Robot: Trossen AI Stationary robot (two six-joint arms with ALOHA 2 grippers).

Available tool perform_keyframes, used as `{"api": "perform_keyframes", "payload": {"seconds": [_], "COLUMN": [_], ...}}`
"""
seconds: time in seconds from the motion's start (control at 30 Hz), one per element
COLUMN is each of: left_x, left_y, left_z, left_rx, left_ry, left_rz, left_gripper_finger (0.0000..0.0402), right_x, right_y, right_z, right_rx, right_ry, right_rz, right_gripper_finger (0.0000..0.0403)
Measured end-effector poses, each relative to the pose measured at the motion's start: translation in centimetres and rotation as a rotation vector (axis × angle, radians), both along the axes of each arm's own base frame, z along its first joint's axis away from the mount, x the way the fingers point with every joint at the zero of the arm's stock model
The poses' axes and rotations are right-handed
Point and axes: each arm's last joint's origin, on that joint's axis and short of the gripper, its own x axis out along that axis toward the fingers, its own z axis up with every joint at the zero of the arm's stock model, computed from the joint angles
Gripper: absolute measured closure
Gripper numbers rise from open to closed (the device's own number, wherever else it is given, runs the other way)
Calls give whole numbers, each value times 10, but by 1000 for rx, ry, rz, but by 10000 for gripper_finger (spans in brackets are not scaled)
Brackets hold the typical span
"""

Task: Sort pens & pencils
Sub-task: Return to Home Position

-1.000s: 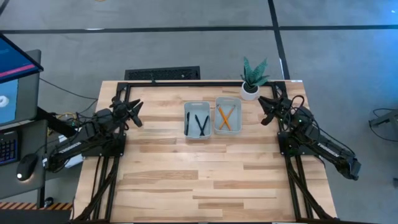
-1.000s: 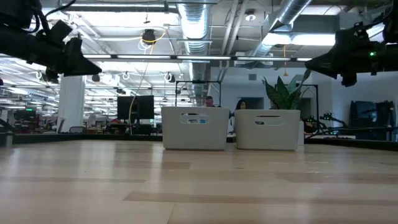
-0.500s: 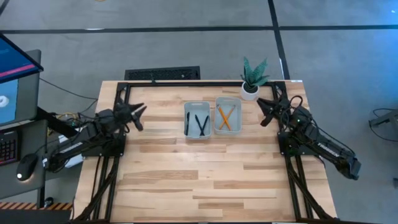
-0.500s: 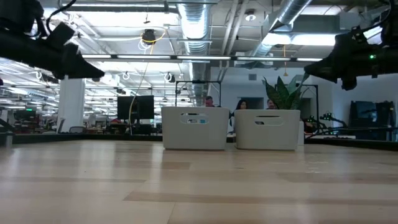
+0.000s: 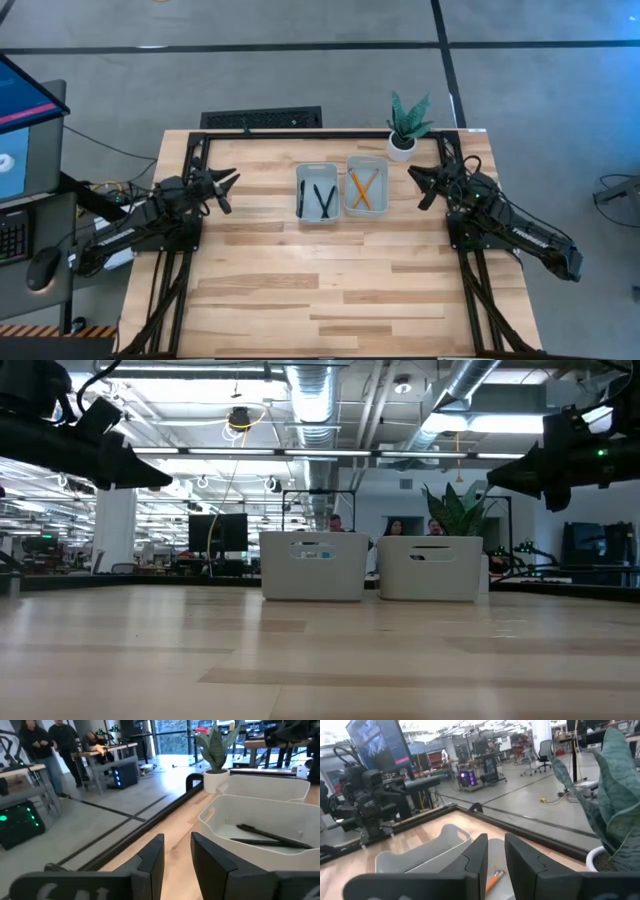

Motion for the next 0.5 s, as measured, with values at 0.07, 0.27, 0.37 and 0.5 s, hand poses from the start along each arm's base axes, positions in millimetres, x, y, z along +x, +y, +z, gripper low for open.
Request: {"api": "perform_keyframes", "payload": {"seconds": [0.07,0.27,0.37,0.5], "left_x": [0,0,0,0], "left_y": [0,0,0,0], "left_z": [0,0,0,-1], "left_rx": [-9,-44,-48,-42], "left_ry": [-6,-29,-31,-25], "left_rz": [0,4,4,4], "left_gripper_finger": [315,315,315,315], "right_x": [0,0,0,0], "right_y": [0,0,0,0], "right_z": [0,0,0,0], "right_rx": [4,4,4,5], "right_ry": [5,6,6,7], "right_rz": [5,4,4,4], "right_gripper_finger": [314,314,314,314]}}
